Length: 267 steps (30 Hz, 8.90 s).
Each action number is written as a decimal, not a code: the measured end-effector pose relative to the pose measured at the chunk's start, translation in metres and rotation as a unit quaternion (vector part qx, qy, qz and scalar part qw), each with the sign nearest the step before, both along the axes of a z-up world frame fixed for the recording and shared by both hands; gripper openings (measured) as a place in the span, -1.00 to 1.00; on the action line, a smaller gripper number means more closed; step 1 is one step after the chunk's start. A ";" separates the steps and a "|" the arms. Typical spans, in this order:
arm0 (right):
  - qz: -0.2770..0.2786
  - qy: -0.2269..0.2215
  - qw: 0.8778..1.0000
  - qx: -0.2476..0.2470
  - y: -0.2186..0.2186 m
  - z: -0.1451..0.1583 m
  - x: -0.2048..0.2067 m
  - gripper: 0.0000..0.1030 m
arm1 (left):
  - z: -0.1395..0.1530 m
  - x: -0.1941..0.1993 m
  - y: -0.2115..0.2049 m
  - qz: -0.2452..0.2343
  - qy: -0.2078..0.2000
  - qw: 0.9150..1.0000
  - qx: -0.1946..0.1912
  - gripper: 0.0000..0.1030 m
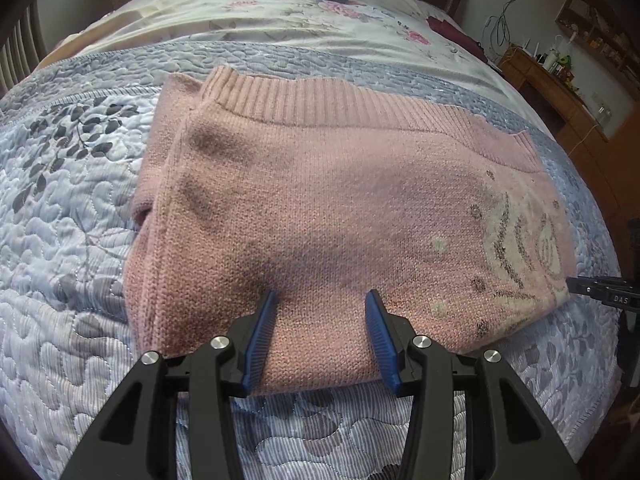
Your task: Fold small clothes
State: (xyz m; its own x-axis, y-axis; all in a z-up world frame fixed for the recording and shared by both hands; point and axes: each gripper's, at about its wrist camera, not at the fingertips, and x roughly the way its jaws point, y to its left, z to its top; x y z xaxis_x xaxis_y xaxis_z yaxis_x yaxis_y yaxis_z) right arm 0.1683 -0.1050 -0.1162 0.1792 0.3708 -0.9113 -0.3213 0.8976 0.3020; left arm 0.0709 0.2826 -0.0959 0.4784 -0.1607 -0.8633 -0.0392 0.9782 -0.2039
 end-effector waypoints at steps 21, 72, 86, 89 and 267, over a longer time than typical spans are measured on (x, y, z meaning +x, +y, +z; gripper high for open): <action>-0.106 0.069 0.983 0.134 -0.048 -0.001 0.086 0.18 | 0.016 0.076 -0.030 -0.001 -0.002 1.000 0.008 0.20; -0.037 0.022 0.988 0.146 0.078 0.087 0.114 -0.53 | 0.042 0.059 0.015 0.007 -0.034 0.996 -0.087 0.29; 0.074 0.048 0.993 0.080 0.225 0.056 0.095 -0.57 | 0.041 0.046 0.054 0.042 -0.039 0.990 -0.132 0.29; 0.070 0.064 0.991 0.096 0.227 0.046 0.096 -0.45 | 0.040 0.047 0.055 0.043 -0.042 0.989 -0.137 0.29; 0.084 0.081 0.947 0.298 0.141 0.056 0.033 -0.04 | 0.020 0.072 0.000 -0.018 -0.009 0.926 -0.376 -0.01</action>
State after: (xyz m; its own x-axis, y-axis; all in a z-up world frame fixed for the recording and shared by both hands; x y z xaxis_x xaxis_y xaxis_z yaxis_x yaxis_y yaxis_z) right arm 0.2017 0.0359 -0.0607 -0.0523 0.8391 -0.5414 -0.3499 0.4924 0.7969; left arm 0.1428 0.2830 -0.0763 0.4750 -0.7297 -0.4919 0.0007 0.5593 -0.8290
